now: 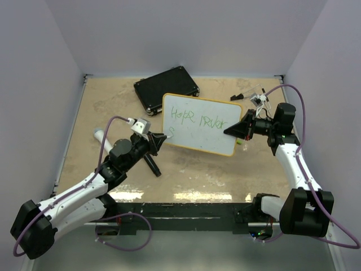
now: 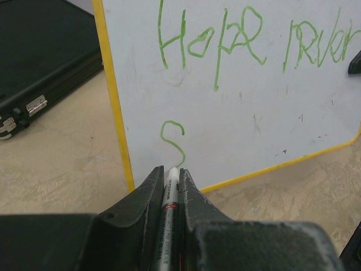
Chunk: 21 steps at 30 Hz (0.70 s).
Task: Write a sentence on the whiteboard
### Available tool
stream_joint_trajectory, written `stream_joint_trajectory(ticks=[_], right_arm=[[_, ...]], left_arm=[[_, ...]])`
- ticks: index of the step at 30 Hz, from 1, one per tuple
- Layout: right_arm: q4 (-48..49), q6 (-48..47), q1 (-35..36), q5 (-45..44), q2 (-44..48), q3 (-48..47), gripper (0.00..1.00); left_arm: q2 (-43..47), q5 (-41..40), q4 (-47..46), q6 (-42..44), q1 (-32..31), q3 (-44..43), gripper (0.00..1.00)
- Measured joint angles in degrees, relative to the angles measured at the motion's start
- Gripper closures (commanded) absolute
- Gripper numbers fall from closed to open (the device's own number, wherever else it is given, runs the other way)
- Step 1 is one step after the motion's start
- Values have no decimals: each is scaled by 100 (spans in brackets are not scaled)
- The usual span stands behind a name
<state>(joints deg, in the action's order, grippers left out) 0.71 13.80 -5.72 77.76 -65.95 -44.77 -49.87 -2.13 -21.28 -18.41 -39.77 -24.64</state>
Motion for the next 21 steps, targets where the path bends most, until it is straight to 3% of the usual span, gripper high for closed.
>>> stream_joint_trajectory(ticks=[21], right_arm=[[-2,2,2,116,0,0,100]], left_arm=[[1091,-15,354,-98,0,-400,100]])
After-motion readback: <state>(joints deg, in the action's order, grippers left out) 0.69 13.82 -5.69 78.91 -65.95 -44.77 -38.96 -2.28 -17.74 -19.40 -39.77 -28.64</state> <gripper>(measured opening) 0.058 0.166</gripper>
